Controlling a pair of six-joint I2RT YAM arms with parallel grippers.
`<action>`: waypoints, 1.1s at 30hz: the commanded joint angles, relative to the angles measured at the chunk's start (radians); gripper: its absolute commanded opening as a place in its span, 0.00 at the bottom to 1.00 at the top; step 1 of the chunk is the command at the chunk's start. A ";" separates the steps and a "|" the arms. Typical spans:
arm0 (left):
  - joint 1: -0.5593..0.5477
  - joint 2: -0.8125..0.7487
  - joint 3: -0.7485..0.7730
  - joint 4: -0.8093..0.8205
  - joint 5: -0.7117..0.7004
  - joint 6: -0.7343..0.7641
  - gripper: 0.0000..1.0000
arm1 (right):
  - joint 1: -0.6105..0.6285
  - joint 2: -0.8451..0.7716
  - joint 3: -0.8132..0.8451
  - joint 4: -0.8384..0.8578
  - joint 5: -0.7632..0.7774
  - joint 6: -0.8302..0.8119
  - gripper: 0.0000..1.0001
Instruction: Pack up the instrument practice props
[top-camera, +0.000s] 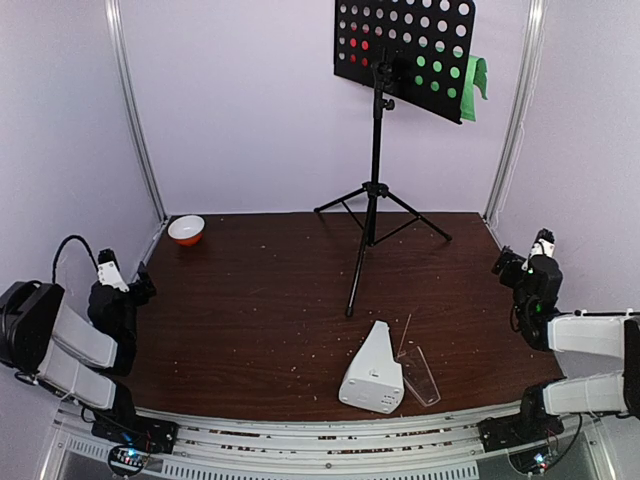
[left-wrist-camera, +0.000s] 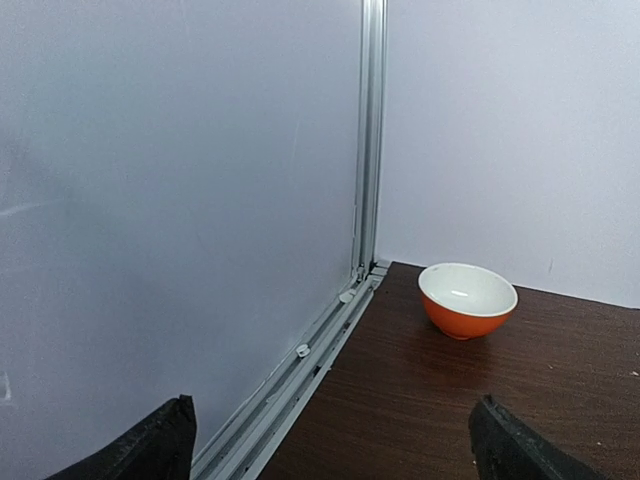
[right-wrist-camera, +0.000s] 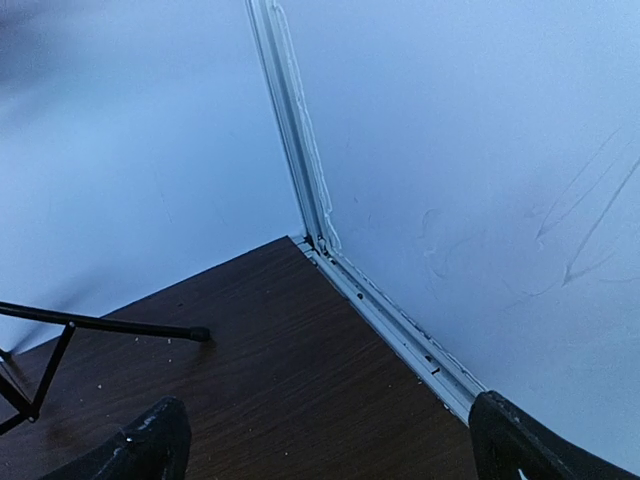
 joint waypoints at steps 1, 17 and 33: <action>-0.001 -0.024 -0.036 0.091 -0.044 -0.027 0.98 | 0.000 -0.087 0.013 -0.096 0.102 0.098 1.00; -0.001 -0.472 0.354 -0.993 0.313 -0.335 0.98 | 0.001 -0.309 0.118 -0.481 -0.792 0.313 1.00; -0.654 -0.253 0.504 -1.168 0.679 -0.525 0.97 | 0.562 -0.248 0.041 -0.449 -0.774 0.689 1.00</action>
